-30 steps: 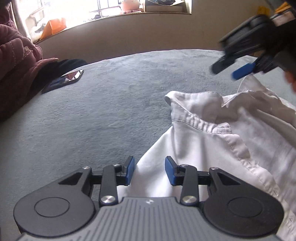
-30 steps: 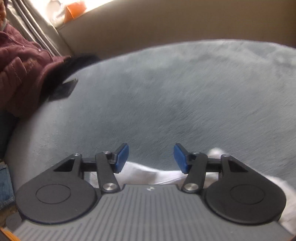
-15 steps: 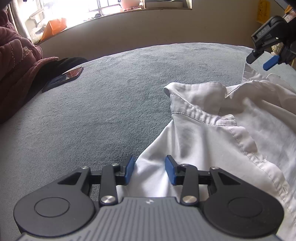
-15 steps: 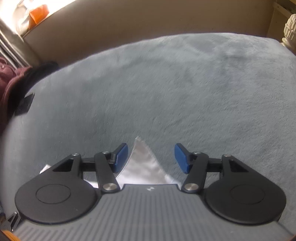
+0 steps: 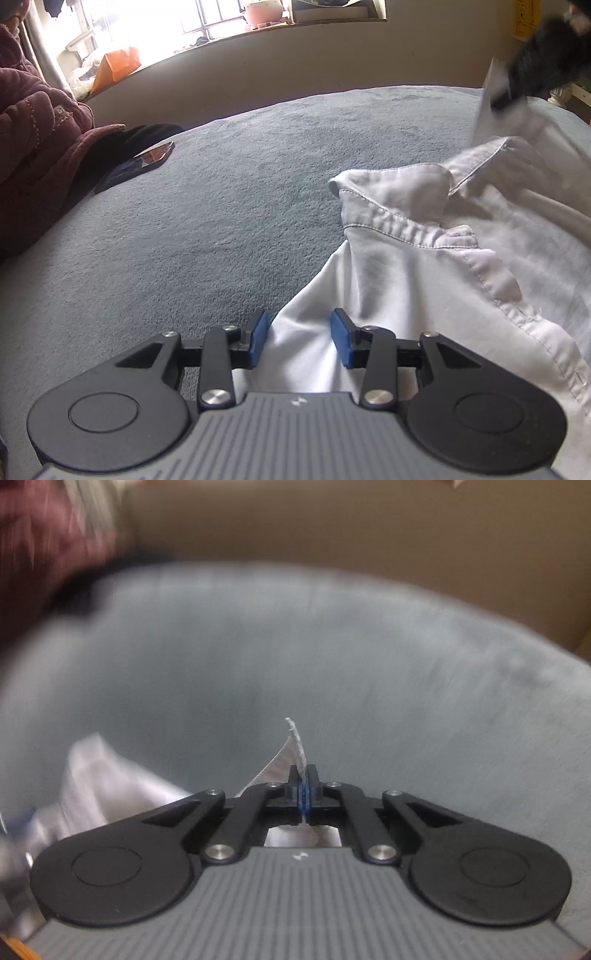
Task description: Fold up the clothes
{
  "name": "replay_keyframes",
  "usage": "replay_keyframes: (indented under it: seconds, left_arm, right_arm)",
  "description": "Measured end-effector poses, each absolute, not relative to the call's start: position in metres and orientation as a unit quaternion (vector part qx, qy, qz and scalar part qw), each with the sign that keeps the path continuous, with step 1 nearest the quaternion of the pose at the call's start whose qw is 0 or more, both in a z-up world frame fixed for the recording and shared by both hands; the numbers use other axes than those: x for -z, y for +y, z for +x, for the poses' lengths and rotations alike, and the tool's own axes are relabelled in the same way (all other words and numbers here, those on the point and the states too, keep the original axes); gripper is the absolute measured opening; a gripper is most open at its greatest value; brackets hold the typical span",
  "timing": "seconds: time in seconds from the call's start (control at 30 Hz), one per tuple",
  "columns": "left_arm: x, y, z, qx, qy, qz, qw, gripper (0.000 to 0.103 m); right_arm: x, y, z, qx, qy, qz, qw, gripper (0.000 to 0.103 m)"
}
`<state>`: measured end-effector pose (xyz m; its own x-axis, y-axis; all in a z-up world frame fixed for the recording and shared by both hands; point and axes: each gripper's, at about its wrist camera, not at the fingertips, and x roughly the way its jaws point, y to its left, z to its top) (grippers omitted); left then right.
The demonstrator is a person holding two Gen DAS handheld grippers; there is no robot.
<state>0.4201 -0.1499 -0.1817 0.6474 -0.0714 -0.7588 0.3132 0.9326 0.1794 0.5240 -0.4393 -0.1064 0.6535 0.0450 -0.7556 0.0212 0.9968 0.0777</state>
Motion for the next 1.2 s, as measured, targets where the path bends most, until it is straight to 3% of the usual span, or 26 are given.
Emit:
replay_keyframes:
  seconds: [0.2, 0.43, 0.47, 0.53, 0.67, 0.77, 0.83, 0.97, 1.2]
  left_arm:
    - [0.184, -0.154, 0.419, 0.095, 0.4, 0.151, 0.899, 0.04]
    - [0.184, -0.156, 0.42, 0.086, 0.4, 0.148, 0.9, 0.04]
    - [0.184, -0.156, 0.421, 0.087, 0.401, 0.146, 0.9, 0.04]
    - [0.184, -0.154, 0.422, 0.088, 0.403, 0.142, 0.9, 0.041]
    - [0.184, -0.151, 0.424, 0.091, 0.405, 0.13, 0.9, 0.041]
    - [0.184, -0.147, 0.426, 0.094, 0.404, 0.117, 0.902, 0.041]
    - [0.184, -0.145, 0.428, 0.097, 0.403, 0.111, 0.903, 0.041]
    - [0.186, -0.143, 0.429, 0.101, 0.4, 0.105, 0.905, 0.042]
    - [0.189, -0.14, 0.426, 0.106, 0.391, 0.103, 0.909, 0.042]
  right_arm:
    - [0.123, -0.463, 0.525, 0.05, 0.354, 0.107, 0.928, 0.0]
    - [0.164, -0.465, 0.545, 0.089, 0.396, 0.148, 0.902, 0.005]
    - [0.164, -0.465, 0.546, 0.097, 0.409, 0.14, 0.896, 0.008]
    - [0.153, -0.471, 0.54, 0.117, 0.403, 0.143, 0.896, 0.035]
    - [0.109, -0.479, 0.513, 0.113, 0.325, 0.153, 0.926, 0.04]
    - [0.099, -0.449, 0.51, -0.003, 0.359, 0.14, 0.923, 0.043]
    - [0.105, -0.422, 0.512, -0.07, 0.398, 0.117, 0.907, 0.051]
    - [0.14, -0.373, 0.52, -0.129, 0.475, 0.071, 0.868, 0.051]
    - [0.164, -0.358, 0.52, -0.139, 0.5, 0.094, 0.85, 0.048]
